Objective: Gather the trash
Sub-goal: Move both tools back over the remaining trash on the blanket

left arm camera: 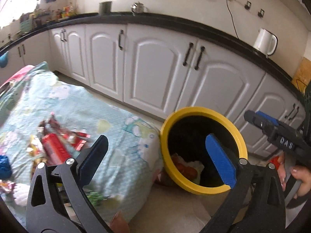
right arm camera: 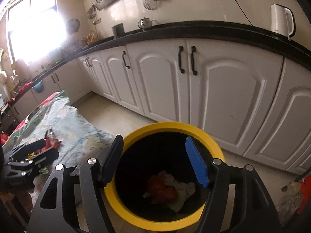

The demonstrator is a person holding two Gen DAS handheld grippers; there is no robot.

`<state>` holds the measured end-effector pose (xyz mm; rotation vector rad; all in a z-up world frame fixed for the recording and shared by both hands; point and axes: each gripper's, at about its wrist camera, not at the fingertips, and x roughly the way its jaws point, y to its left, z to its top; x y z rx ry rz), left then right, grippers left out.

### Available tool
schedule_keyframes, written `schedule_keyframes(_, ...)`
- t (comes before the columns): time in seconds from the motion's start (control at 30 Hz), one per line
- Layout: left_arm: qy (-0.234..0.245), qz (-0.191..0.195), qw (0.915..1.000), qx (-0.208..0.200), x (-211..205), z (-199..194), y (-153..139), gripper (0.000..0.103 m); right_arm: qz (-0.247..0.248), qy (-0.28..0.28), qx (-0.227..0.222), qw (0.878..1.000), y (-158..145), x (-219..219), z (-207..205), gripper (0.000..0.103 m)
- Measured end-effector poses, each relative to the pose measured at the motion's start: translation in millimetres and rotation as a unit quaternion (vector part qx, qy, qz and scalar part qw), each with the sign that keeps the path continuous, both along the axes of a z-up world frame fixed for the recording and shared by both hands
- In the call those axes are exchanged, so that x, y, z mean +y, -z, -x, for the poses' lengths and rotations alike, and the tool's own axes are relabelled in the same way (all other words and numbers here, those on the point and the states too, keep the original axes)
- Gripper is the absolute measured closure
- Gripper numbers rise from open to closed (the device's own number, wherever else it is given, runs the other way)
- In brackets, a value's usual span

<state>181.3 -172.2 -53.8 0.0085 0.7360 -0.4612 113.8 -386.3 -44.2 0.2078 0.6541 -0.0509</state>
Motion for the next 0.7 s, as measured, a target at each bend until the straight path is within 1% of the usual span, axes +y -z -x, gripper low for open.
schedule_keyframes(0.13,-0.028,0.003,0.9995,-0.016,23.3,6.6,-11.6,0.011,0.014,-0.032,-0.012,0.999,-6.6,27.6,1.3,0.037)
schedule_keyframes(0.37,-0.080,0.000,0.9955,-0.051,68.4,17.6,-30.0,0.011,0.013,-0.091,-0.031,0.995,-20.0,69.4,2.8,0.034)
schedule_keyframes(0.47,-0.104,0.006,0.9929,-0.058,90.5,20.7,-36.5,0.011,0.015,-0.113,-0.035,0.993,-24.6,86.3,3.1,0.034)
schedule_keyframes(0.7,-0.157,0.023,0.9855,-0.058,142.6,25.9,-42.9,0.011,0.013,-0.156,-0.038,0.987,-31.5,120.3,3.2,0.032)
